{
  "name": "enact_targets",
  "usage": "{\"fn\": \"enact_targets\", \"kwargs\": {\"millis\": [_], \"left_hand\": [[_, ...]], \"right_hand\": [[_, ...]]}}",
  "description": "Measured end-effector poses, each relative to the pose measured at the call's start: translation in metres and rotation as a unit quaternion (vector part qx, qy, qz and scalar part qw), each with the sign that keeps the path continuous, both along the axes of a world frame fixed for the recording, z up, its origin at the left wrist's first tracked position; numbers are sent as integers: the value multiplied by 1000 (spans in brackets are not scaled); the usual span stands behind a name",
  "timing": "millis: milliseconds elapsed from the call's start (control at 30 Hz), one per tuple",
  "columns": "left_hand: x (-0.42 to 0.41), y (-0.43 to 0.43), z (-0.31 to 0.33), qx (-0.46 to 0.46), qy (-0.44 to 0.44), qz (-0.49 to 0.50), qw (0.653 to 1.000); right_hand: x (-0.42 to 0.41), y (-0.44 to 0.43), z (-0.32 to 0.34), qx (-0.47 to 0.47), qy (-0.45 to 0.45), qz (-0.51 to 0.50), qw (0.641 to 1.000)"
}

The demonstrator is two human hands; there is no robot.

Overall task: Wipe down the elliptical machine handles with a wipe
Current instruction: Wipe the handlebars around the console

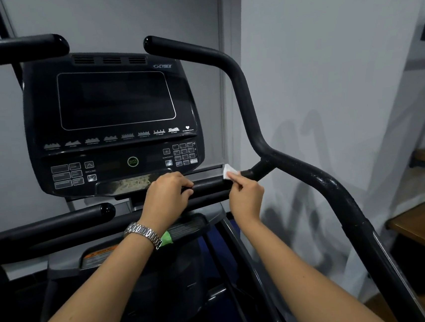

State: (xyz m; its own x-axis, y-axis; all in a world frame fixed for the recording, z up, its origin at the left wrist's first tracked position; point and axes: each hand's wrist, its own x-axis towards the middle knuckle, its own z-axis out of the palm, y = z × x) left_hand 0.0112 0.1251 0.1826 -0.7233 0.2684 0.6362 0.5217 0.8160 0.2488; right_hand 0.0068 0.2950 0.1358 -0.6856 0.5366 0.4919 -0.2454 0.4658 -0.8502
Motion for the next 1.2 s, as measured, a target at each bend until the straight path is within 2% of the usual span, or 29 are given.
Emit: {"fn": "enact_targets", "kwargs": {"millis": [67,233,333,433,500,567,667,767,900,967,1100,1200], "left_hand": [[-1,-1,-1,-3,3,-2,1000],[-5,-7,0,14,-4,-23,1000],[-9,-12,3,51,-42,-52,996],[-11,-17,7,165,-94,-80,979],[-10,-17,11,278,-133,-102,946],[-9,-15,13,315,-144,-102,932],[-9,-11,13,276,-133,-93,947],[-4,-10,14,217,-130,-90,963],[4,-8,11,124,-99,-69,985],[4,-7,10,100,-79,-53,990],[2,-4,5,65,-39,-16,997],[4,-1,3,39,-26,-1,999]], "right_hand": [[0,-7,-1,-20,9,-12,1000],[8,-44,-4,7,27,31,999],[19,-69,-2,12,40,69,997],[28,-89,0,12,54,103,993],[31,-92,2,28,61,122,990],[32,-86,2,57,60,138,987],[23,-62,1,58,35,105,992],[7,-26,5,5,-5,21,1000],[-7,7,11,-57,-33,-33,997],[-5,0,11,-46,-44,-29,998],[13,-27,7,40,-30,54,997],[7,-7,12,5,-43,26,999]]}}
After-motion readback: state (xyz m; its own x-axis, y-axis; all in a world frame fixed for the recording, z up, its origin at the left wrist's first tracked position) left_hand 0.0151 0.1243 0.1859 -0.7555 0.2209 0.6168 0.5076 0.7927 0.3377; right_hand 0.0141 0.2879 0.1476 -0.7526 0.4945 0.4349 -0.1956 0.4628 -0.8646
